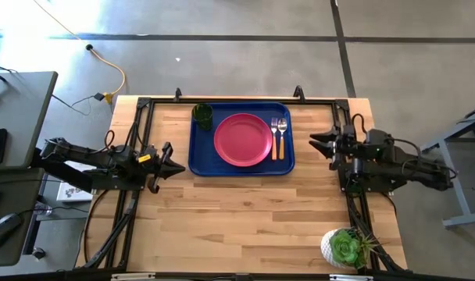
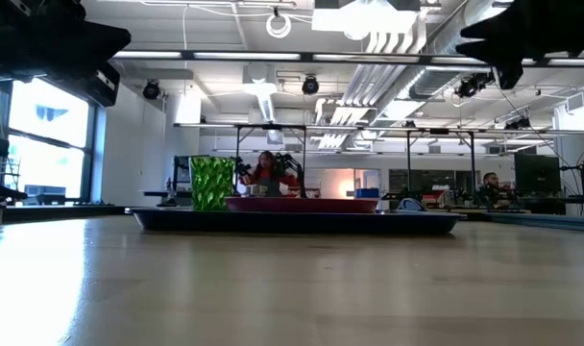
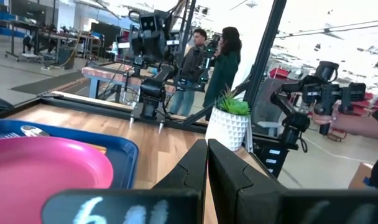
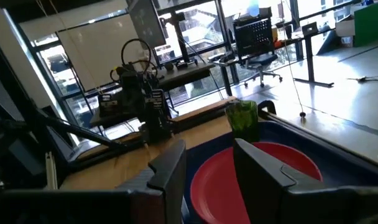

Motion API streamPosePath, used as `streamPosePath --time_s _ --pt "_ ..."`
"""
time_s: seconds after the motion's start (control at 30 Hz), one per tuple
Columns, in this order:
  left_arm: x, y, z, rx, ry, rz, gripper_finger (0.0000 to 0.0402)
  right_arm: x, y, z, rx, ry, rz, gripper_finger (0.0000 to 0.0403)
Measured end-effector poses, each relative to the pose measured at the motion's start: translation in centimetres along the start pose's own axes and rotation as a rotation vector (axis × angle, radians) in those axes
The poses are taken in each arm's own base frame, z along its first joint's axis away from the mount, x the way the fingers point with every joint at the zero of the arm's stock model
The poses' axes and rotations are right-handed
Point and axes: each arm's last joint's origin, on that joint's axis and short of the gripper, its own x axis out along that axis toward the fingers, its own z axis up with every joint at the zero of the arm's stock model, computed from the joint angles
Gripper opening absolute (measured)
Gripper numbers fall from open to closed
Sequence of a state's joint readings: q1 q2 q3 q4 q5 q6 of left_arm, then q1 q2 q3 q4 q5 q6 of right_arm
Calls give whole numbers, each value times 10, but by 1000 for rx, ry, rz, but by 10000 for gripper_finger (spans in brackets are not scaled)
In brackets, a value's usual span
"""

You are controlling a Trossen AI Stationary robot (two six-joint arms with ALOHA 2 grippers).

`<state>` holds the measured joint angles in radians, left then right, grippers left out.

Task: Pick and place plate/cup/fork/spoon on tray
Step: Return to Home Position

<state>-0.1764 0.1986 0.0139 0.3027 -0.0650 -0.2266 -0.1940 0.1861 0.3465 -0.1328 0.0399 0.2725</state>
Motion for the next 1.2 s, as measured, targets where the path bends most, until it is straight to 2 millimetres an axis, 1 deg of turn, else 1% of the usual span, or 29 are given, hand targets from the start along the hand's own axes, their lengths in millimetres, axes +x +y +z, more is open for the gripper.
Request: streamPosePath --time_s 0.17,0.33,0.5,0.63,0.83,0.97,1.2 --pt "0 0 0 11 0 0 5 -5 -5 -19 38 -16 5 126" --pt "0 0 0 12 -1 3 5 -10 -8 -31 66 -36 47 126" --pt "0 0 0 11 -1 3 5 -7 -10 -42 87 12 79 126" --pt "0 0 0 12 -1 2 5 -4 -13 -54 95 45 68 126" --pt "0 0 0 12 -1 3 5 1 -17 -70 124 51 62 126" --pt "0 0 0 12 -1 2 5 3 -19 -77 150 67 55 126" --pt "0 0 0 12 2 3 5 3 -20 -80 141 96 47 126"
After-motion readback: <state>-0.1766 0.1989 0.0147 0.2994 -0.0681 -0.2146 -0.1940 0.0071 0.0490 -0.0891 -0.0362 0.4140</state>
